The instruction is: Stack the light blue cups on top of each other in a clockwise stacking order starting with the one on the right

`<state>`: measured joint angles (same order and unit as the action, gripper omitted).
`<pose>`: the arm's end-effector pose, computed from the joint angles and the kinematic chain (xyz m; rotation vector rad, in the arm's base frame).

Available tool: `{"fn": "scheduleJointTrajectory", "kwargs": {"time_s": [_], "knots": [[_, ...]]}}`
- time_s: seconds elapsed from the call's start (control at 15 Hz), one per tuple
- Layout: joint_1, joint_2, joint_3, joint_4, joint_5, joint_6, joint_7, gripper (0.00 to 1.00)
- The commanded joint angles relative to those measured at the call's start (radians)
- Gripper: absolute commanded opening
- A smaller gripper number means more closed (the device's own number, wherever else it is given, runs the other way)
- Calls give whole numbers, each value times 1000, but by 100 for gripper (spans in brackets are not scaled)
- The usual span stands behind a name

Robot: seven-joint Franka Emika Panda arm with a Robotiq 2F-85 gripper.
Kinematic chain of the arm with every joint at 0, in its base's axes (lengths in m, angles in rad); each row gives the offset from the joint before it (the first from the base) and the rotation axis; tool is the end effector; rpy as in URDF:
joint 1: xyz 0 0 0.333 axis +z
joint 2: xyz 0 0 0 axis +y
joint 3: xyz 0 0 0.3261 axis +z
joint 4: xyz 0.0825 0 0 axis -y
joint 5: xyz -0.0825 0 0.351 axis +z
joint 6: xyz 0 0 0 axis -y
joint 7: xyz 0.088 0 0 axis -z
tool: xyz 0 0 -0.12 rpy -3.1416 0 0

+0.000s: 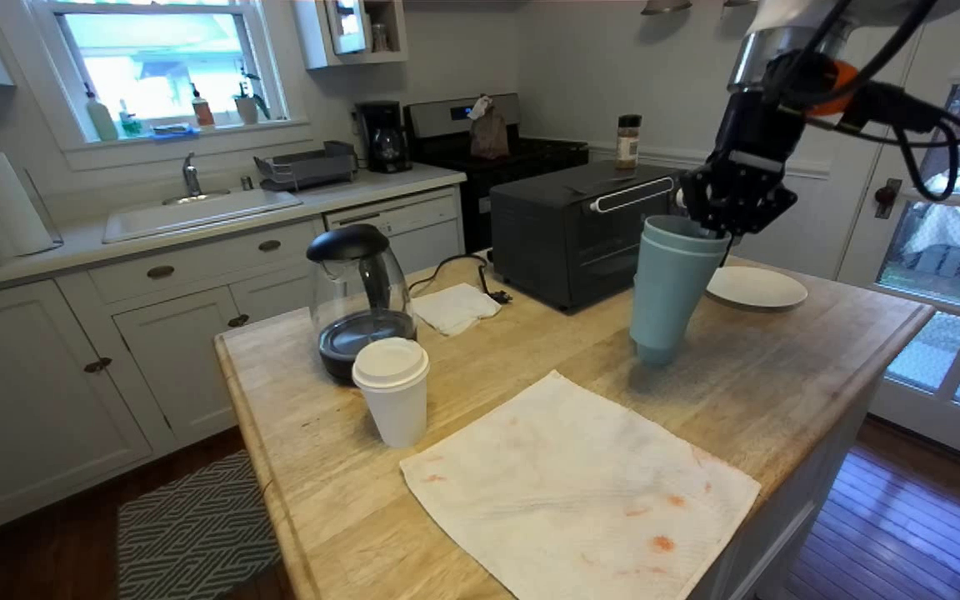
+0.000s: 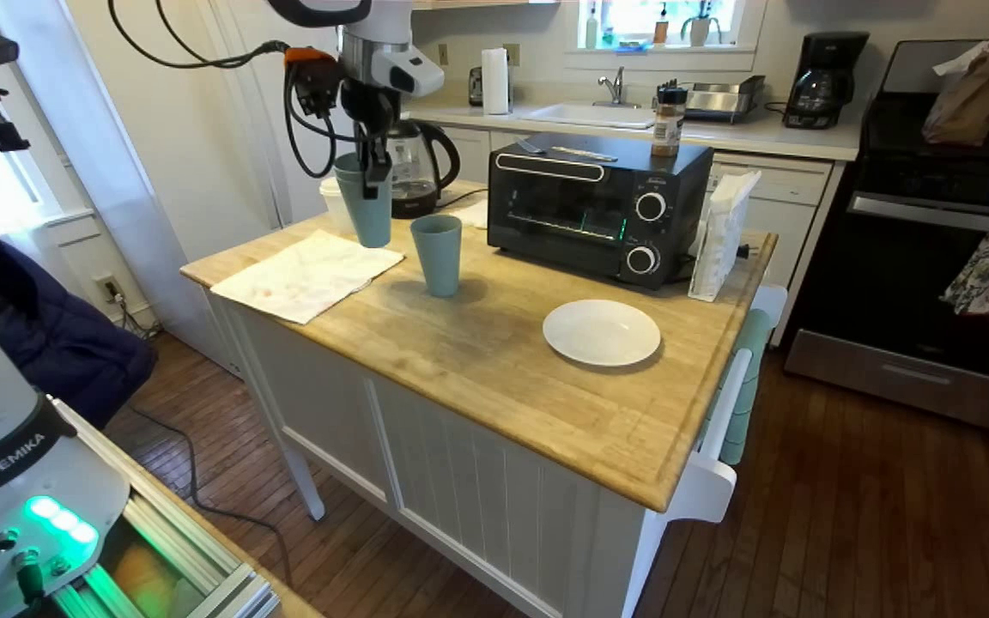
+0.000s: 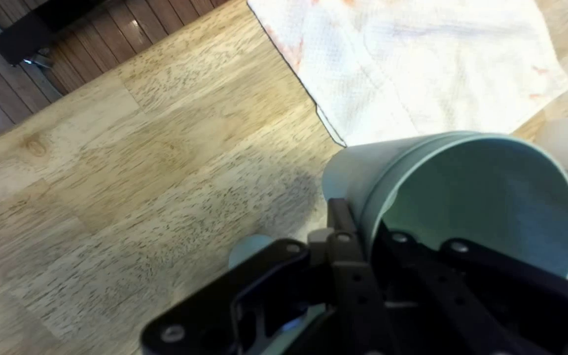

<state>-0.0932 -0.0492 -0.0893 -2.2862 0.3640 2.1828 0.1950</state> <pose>0.4717 -0.0700 0.3885 -2.7195 0.8355 0.0803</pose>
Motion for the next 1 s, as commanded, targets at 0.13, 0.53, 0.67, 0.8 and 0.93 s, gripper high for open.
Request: {"fn": "scheduleJointTrajectory", "kwargs": {"time_s": [0.13, 0.53, 0.67, 0.8, 0.93], "knots": [[-17, -116, -34, 17, 29, -20, -17, 2], [-33, -107, -47, 46, 6, 26, 35, 2], [-36, -92, -45, 48, -5, 47, 53, 2], [-38, -77, -43, 52, -10, 71, 75, 2], [-40, -64, -43, 53, -17, 96, 96, 2]]}}
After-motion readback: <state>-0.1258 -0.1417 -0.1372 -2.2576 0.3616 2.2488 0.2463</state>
